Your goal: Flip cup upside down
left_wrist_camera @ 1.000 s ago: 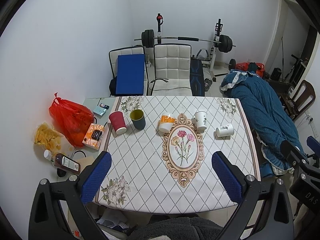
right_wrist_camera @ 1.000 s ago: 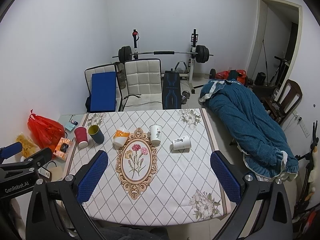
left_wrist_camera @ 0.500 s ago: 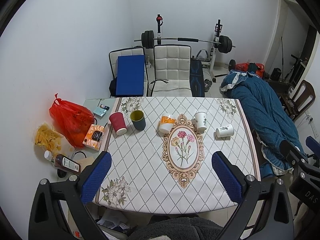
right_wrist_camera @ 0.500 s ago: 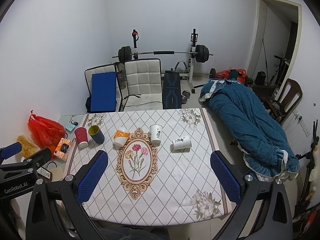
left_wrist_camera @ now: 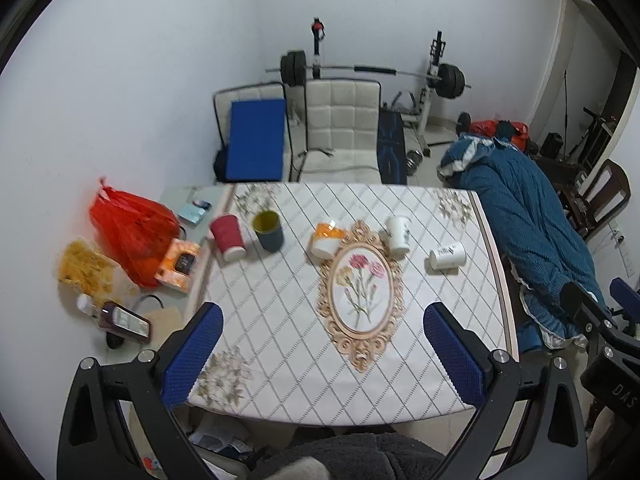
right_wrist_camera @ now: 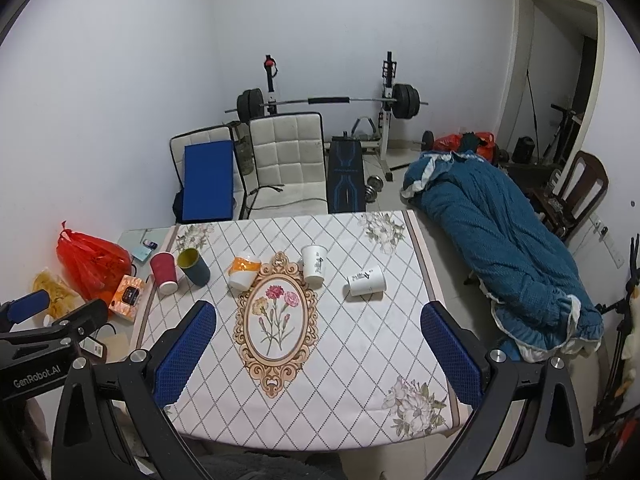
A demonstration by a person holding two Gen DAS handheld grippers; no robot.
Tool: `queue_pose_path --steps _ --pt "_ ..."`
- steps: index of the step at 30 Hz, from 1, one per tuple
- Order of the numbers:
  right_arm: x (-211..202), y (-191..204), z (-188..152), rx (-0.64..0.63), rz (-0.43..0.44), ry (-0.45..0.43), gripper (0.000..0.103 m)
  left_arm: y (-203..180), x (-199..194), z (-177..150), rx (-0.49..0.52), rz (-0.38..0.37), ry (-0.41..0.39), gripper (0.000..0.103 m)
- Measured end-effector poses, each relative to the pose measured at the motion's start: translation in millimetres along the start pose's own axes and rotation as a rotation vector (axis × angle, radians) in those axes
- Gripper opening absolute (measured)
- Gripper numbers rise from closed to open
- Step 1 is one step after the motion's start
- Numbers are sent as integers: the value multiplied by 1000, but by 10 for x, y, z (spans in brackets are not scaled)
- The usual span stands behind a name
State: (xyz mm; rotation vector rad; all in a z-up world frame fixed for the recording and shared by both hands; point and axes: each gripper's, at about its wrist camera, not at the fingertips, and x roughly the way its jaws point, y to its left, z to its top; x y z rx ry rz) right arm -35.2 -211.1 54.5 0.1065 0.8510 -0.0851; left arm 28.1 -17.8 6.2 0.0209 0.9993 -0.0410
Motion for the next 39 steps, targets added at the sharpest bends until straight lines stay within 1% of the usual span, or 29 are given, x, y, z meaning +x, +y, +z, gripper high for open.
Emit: queue_pose_path --steps 3,6,8,12,14,16,19,21,24,29,31,34,35,37,39 --pt "258 -125 -92 20 -19 40 103 -138 381 -74 6 -11 53 103" --pt "658 -288 -215 38 -53 105 103 -300 784 -182 19 -12 116 103" --pt "994 -428 -341 47 -80 168 103 -431 1111 -248 42 11 165 103" --pt "1672 -725 -651 63 -103 300 103 -613 1661 -395 55 46 249 103" --pt "2006 -863 -826 75 -98 366 103 -688 1917 -452 61 69 287 103" --pt "2293 -989 -993 83 -85 424 103 -759 2138 -466 69 83 306 103" --pt "2648 -1091 -1181 79 -86 484 103 -841 2449 -441 80 103 352 103" --pt "2829 -1122 -1269 82 -93 527 103 -881 2663 -385 81 108 383 103" --pt "3103 -1157 -1335 96 -97 573 103 -945 2945 -253 100 117 397 103" --pt "3598 -1175 -1354 131 -120 625 103 -1060 3449 66 150 114 426 103" --pt "3796 -1179 -1347 153 -136 643 103 -1107 3641 223 165 101 437 103" --pt "4057 -1186 -1321 181 -153 668 103 -1206 3892 474 185 75 439 103" --pt "4138 -1192 -1313 193 -154 678 103 -1244 3974 563 188 54 443 102" --pt "4299 -1207 -1286 229 -146 699 103 -1333 4126 725 190 0 457 96" --pt "4404 -1213 -1260 249 -149 706 103 -1429 4263 851 195 -45 471 95"
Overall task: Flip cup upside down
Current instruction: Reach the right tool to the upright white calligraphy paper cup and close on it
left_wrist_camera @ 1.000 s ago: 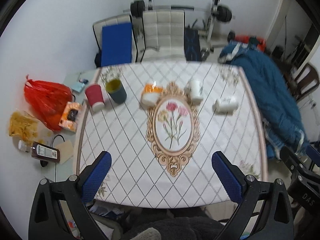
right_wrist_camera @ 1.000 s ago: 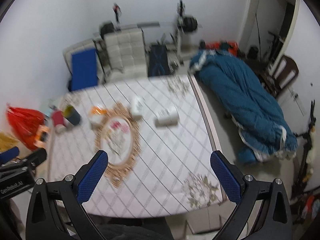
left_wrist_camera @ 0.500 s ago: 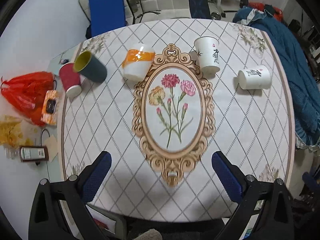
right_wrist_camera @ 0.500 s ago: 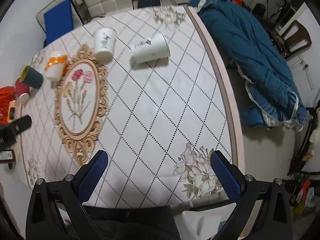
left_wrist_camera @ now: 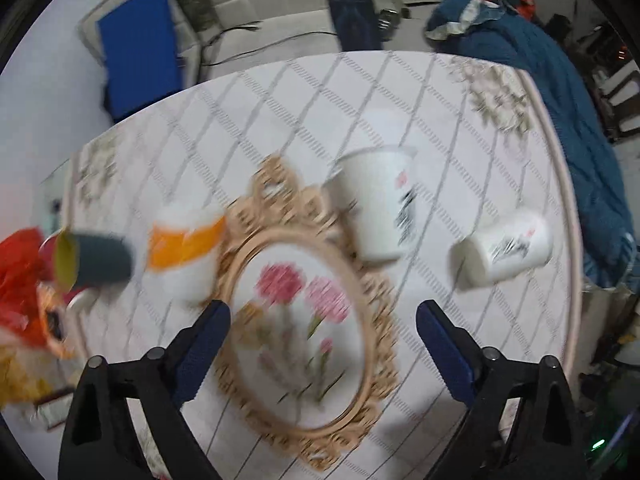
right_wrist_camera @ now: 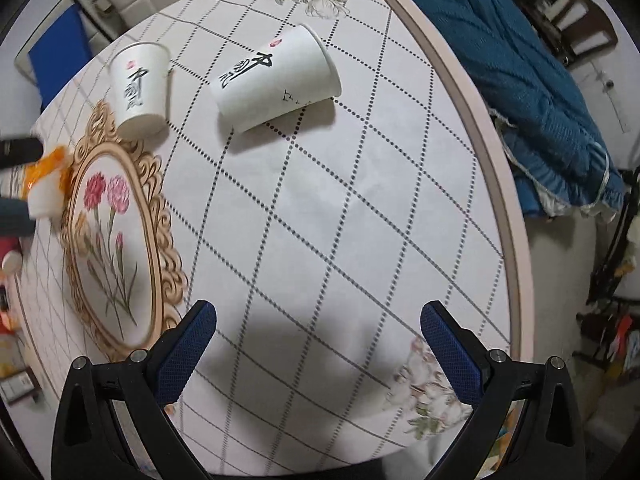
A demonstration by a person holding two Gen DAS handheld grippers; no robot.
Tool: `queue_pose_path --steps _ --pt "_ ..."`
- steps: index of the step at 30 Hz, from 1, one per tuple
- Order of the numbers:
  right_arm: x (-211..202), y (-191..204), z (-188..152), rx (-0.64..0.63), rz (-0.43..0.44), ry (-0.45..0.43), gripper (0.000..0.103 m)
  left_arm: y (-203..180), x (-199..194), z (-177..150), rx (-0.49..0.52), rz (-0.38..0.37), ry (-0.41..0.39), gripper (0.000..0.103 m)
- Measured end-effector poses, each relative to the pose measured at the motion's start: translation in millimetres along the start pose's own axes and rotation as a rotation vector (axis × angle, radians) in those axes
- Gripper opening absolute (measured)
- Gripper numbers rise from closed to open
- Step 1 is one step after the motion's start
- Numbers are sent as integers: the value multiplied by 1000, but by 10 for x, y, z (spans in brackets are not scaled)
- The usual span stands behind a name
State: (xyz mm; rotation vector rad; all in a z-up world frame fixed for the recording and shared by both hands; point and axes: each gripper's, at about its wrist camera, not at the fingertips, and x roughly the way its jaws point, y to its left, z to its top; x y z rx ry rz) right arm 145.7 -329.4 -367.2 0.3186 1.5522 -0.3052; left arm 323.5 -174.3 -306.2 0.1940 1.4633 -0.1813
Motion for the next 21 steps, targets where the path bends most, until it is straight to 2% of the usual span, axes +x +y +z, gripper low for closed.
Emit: queue_pose_path --steps 3,8,15,21 --pt "83 39 116 20 -9 9 103 -100 143 265 13 -42 23 95" --pt "177 76 273 44 -15 24 103 -242 456 569 41 -47 73 94" --pt "215 136 467 63 -22 31 103 -376 790 747 73 -39 125 92" --pt "241 199 579 65 -20 38 103 -438 1020 759 100 -34 152 92"
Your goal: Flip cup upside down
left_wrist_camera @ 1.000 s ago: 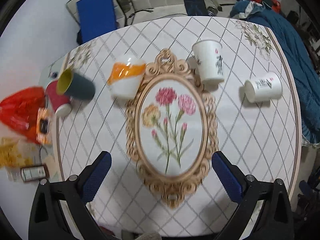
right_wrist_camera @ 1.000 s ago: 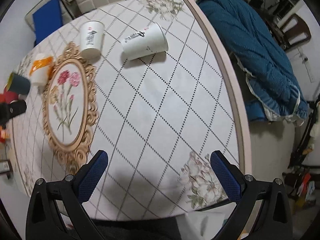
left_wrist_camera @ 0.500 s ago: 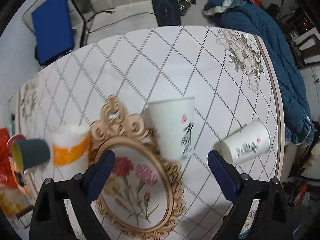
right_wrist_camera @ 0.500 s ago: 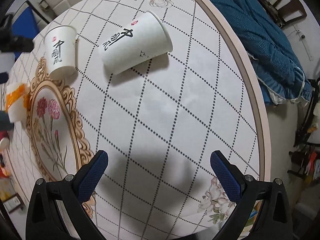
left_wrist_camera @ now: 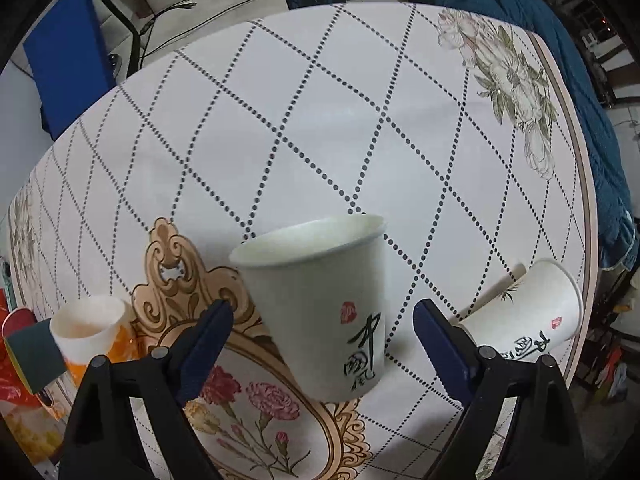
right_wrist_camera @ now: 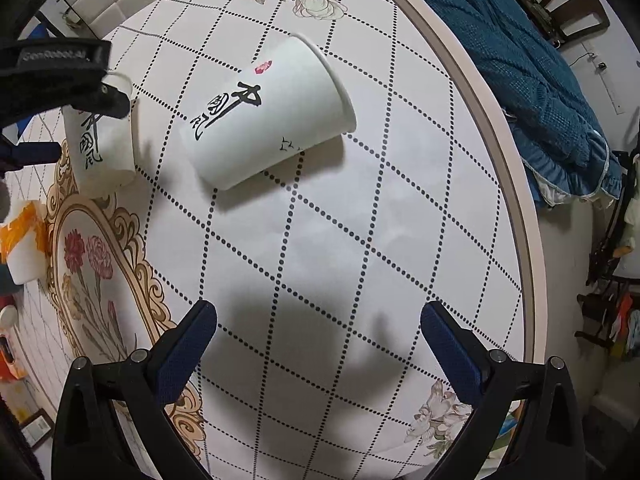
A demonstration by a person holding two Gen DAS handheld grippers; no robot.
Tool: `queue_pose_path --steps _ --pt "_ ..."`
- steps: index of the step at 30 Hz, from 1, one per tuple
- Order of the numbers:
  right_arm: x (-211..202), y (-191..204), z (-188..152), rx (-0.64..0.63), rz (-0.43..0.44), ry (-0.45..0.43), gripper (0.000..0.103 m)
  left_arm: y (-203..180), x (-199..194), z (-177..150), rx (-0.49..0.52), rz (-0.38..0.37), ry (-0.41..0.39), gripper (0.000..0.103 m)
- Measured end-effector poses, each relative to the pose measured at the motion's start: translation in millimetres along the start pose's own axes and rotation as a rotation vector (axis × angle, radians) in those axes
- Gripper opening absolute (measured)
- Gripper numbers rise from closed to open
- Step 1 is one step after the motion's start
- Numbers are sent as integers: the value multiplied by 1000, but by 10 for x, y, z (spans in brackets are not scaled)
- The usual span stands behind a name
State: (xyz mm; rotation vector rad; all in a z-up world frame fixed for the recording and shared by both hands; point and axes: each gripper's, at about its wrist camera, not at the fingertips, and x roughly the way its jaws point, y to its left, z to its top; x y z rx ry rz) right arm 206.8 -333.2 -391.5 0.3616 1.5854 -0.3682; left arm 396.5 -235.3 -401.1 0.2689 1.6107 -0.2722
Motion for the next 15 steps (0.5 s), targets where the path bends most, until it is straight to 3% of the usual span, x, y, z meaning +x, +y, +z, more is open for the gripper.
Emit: queue_pose_path --steps 2,4,5,15 --pt "4 28 23 -3 -3 1 103 -10 56 56 4 3 1 91" --pt "39 5 52 -5 -1 6 103 -12 102 81 12 6 6 66" --pt "45 17 47 -14 -3 23 103 -14 137 90 16 10 13 64" --pt "36 19 -66 -32 -9 28 103 -61 155 -44 38 45 -38 62"
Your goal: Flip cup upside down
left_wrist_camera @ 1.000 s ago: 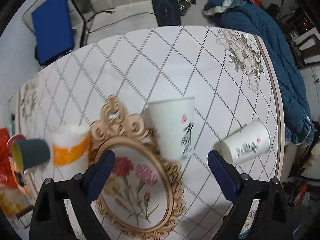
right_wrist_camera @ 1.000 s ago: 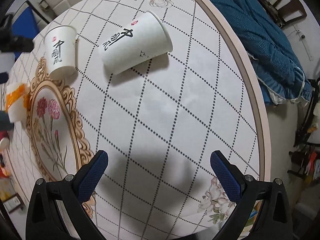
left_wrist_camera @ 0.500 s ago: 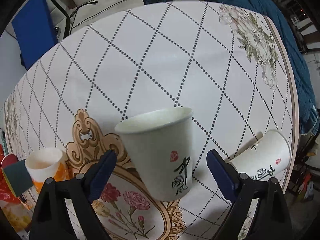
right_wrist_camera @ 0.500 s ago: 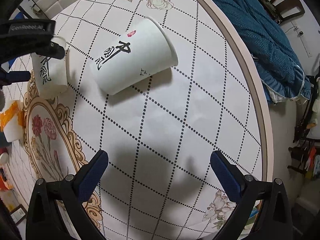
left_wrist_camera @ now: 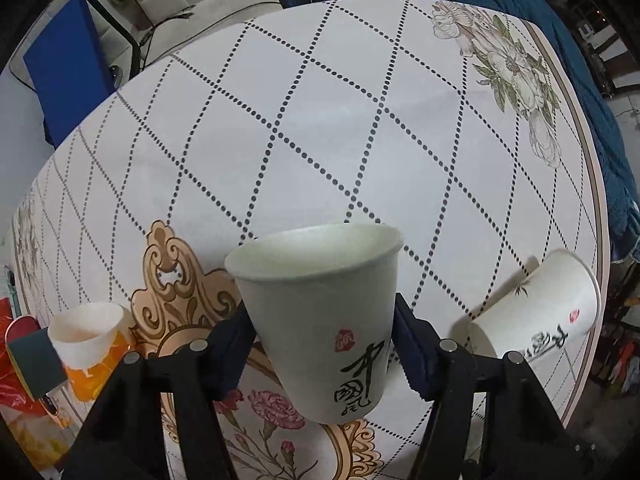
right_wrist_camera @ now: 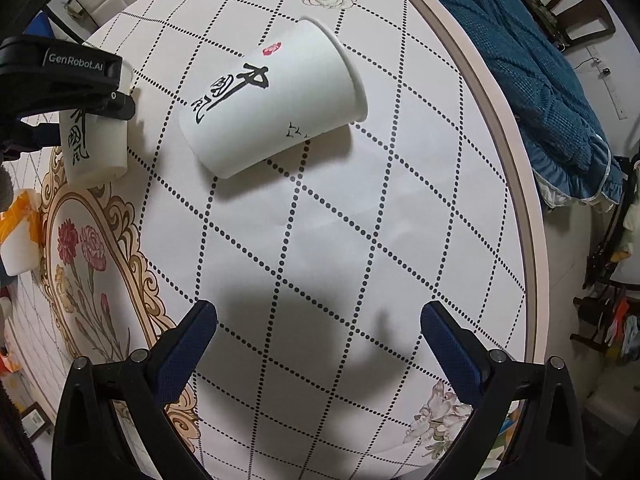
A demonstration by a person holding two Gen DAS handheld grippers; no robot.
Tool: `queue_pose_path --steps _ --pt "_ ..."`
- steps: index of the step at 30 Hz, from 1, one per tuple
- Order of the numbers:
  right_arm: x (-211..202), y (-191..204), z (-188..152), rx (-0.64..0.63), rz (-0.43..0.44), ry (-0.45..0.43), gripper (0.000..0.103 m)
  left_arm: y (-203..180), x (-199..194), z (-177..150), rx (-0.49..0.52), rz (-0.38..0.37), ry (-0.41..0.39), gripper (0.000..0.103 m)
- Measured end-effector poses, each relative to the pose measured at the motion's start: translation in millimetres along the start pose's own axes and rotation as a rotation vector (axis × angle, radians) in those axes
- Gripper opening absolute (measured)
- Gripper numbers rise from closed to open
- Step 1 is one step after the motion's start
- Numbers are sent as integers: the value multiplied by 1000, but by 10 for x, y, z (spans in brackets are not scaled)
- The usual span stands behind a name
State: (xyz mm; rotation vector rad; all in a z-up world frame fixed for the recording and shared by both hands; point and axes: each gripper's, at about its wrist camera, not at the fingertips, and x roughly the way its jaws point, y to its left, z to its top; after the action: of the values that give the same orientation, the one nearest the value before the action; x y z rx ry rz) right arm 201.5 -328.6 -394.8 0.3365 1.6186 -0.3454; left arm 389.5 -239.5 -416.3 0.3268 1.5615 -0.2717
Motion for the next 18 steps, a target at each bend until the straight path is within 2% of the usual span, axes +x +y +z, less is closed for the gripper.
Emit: queue_pose_path --steps 4,8,14,18 --pt "-45 -39 -53 -6 4 -9 103 12 -99 -201 -4 -4 -4 62" --pt "-131 -44 -166 -24 9 -18 103 -52 -322 -567 -22 -17 0 62" --pt "-270 -30 -456 -75 28 -30 103 73 -521 -1331 -82 -41 33 62" --pt "-332 7 -722 -130 52 -37 103 210 -525 -1893 -153 -58 87 62"
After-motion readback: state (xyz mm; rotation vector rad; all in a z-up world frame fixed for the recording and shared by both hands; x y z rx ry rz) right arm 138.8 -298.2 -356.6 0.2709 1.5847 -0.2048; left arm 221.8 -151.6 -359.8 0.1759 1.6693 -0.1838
